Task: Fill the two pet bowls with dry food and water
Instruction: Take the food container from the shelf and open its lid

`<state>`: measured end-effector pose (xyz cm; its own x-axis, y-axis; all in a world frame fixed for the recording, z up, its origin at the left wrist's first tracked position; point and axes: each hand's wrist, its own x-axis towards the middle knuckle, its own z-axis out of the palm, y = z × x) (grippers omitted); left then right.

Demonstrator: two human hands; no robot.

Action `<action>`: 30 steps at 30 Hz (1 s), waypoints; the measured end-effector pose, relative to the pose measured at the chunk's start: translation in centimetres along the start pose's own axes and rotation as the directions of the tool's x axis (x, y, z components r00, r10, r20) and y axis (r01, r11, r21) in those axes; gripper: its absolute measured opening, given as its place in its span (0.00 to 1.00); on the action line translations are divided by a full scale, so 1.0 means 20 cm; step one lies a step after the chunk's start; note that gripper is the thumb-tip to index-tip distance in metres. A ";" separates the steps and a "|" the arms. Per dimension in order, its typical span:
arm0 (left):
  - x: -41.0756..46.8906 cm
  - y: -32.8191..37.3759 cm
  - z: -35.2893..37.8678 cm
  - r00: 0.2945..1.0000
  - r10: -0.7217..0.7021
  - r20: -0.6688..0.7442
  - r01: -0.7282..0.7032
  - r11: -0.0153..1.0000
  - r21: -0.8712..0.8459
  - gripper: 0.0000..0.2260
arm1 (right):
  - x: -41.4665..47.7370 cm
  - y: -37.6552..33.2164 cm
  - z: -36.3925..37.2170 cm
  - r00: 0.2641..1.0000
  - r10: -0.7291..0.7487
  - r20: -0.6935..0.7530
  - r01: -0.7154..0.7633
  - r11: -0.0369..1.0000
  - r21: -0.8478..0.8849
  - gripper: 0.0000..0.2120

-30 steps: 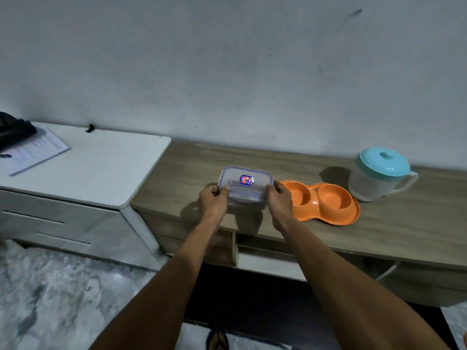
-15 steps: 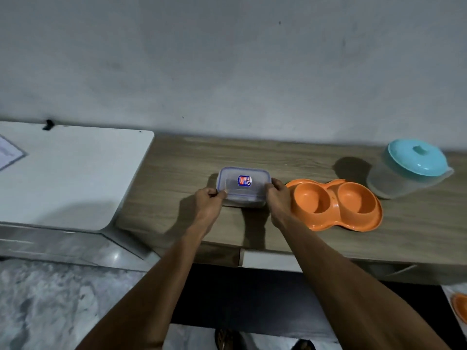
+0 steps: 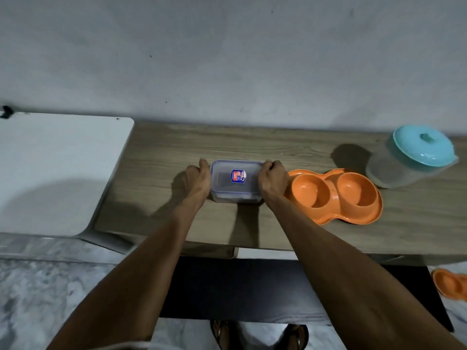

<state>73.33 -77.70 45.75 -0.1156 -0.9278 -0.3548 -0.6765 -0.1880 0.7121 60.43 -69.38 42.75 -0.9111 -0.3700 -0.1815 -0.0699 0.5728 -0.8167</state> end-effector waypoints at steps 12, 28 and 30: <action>0.17 -0.05 0.18 0.995 0.050 -0.082 -0.035 0.985 0.170 0.29 | 0.09 0.08 0.09 0.999 0.027 0.022 -0.027 1.000 -0.001 0.21; 0.07 -0.05 0.13 0.986 -0.118 -0.115 0.069 0.930 -0.360 0.21 | 0.11 0.02 0.08 0.951 -0.301 -0.067 0.235 0.846 -0.478 0.14; 0.03 -0.09 0.12 0.990 -0.119 -0.075 0.077 0.904 -0.420 0.21 | 0.14 -0.07 0.09 0.926 -0.376 0.041 0.342 0.785 -0.516 0.14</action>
<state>72.71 -77.21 42.82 0.0205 -0.9202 -0.3909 -0.3155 -0.3769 0.8708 58.72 -72.52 42.43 -0.8007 -0.5876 0.1169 -0.5758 0.7011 -0.4206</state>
